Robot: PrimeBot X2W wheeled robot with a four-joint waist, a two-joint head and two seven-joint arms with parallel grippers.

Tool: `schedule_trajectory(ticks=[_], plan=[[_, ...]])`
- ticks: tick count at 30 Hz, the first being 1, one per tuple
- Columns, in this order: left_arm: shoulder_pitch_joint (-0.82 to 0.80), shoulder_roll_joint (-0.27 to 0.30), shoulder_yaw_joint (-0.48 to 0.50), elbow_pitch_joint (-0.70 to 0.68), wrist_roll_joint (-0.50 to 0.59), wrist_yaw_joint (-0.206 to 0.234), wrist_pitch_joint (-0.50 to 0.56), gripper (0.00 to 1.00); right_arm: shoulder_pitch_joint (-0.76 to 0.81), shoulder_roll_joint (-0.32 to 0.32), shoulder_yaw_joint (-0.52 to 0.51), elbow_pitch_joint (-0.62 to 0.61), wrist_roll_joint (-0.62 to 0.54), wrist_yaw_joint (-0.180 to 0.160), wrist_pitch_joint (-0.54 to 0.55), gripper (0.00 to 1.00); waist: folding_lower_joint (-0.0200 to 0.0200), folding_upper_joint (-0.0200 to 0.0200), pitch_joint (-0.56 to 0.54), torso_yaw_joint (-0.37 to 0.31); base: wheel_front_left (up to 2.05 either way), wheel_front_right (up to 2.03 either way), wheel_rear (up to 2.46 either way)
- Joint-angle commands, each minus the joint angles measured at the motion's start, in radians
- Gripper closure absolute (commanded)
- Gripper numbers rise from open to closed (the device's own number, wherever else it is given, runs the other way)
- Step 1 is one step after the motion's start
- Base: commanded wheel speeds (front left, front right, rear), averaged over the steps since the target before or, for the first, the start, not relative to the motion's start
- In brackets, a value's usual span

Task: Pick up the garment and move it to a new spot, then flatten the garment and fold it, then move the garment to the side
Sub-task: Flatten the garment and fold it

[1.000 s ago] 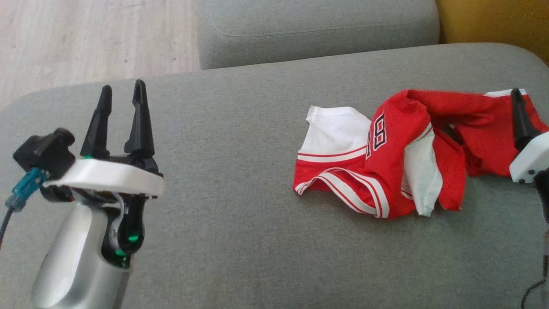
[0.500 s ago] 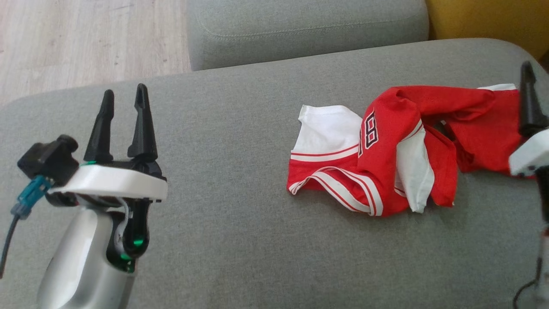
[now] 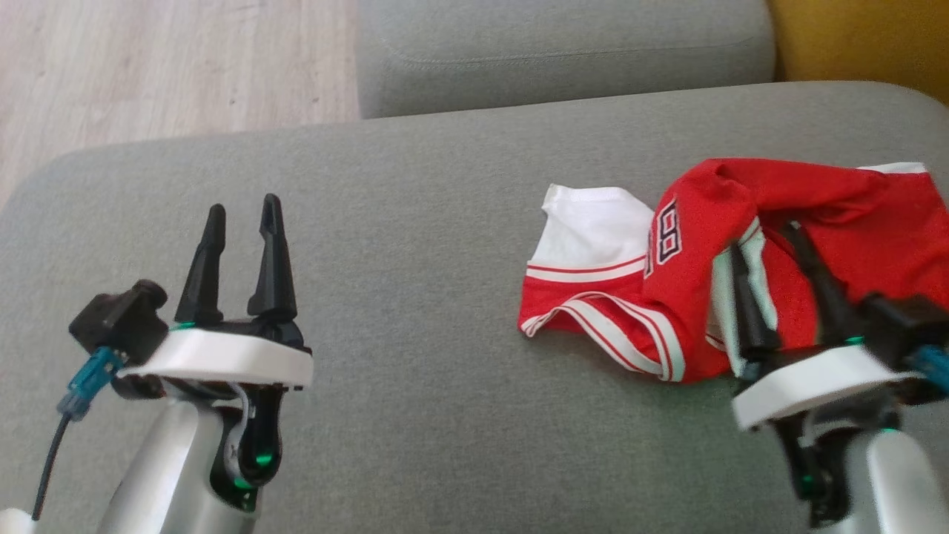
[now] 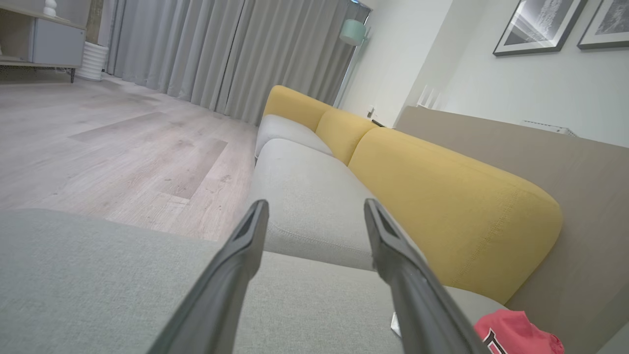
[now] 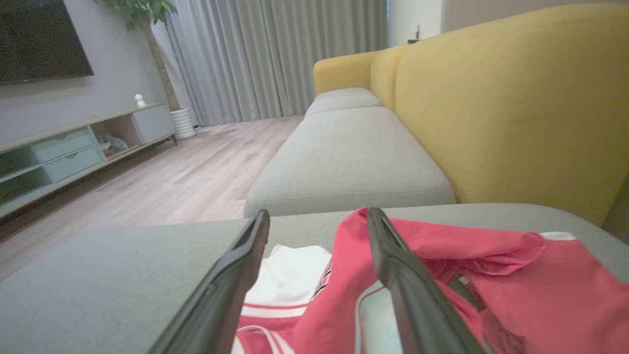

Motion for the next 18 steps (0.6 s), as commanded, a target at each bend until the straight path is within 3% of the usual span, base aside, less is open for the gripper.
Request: schedule_trajectory(ticks=[1, 5, 13, 18], plan=[[-0.040, 0.015, 0.029, -0.035, 0.005, 0.003, -0.011, 0.00, -0.045, 0.000, 0.049, -0.019, 0.000, 0.007, -0.015, 0.00, 0.0000, 0.0000, 0.012, 0.016, 0.00, 0.00, 0.00], [-0.049, 0.011, 0.018, -0.030, 0.010, 0.001, -0.011, 0.00, -0.081, 0.001, 0.100, 0.067, -0.020, 0.007, 0.006, 0.00, 0.0000, 0.0000, 0.036, 0.050, 0.00, 0.00, 0.00], [-0.080, -0.014, -0.009, -0.005, 0.010, -0.012, -0.021, 0.00, -0.120, 0.001, 0.173, 0.314, -0.119, 0.007, 0.175, 0.00, 0.0000, 0.0000, 0.085, 0.134, 0.00, 0.00, 0.00], [-0.087, -0.021, -0.011, 0.015, 0.005, -0.020, -0.036, 0.00, -0.156, 0.000, 0.176, 0.413, -0.194, 0.007, 0.173, 0.00, 0.0000, 0.0000, 0.103, 0.159, 0.00, 0.00, 0.00]])
